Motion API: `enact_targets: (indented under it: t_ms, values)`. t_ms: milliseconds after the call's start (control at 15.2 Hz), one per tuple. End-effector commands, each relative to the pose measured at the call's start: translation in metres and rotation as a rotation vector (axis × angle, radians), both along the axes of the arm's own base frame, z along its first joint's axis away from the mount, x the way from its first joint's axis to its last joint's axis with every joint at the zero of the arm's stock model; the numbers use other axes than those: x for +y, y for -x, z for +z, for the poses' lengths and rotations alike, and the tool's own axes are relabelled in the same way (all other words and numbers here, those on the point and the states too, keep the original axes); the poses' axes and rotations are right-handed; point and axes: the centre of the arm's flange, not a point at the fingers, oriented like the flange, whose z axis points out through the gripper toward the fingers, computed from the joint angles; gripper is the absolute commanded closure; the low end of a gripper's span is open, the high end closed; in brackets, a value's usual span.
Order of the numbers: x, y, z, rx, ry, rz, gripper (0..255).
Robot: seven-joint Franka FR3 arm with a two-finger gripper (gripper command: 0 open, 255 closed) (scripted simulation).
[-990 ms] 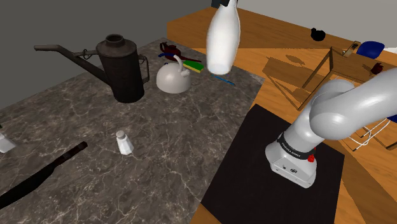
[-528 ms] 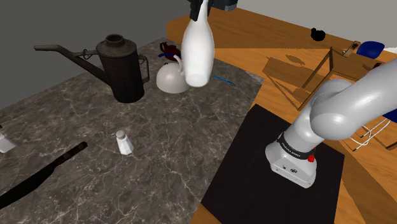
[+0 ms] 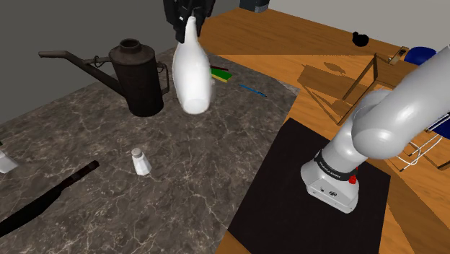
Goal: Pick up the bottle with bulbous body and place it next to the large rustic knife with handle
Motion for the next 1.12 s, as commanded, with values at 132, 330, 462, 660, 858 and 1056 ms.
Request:
enact_targets:
  t_ms: [132,330,462,660,858,1056]
  values:
    - [0.046,-0.019,-0.018,-0.001,-0.002,-0.001,255]
    - [0.079,-0.034,-0.033,-0.001,-0.002,-0.001,255]
    - [0.102,-0.044,-0.042,-0.001,-0.002,-0.001,255]
    - [0.135,-0.059,-0.057,-0.001,-0.002,-0.001,255]
    - [0.169,-0.075,-0.072,-0.001,-0.002,-0.001,255]
    - [0.202,-0.09,-0.086,-0.001,-0.002,-0.001,255]
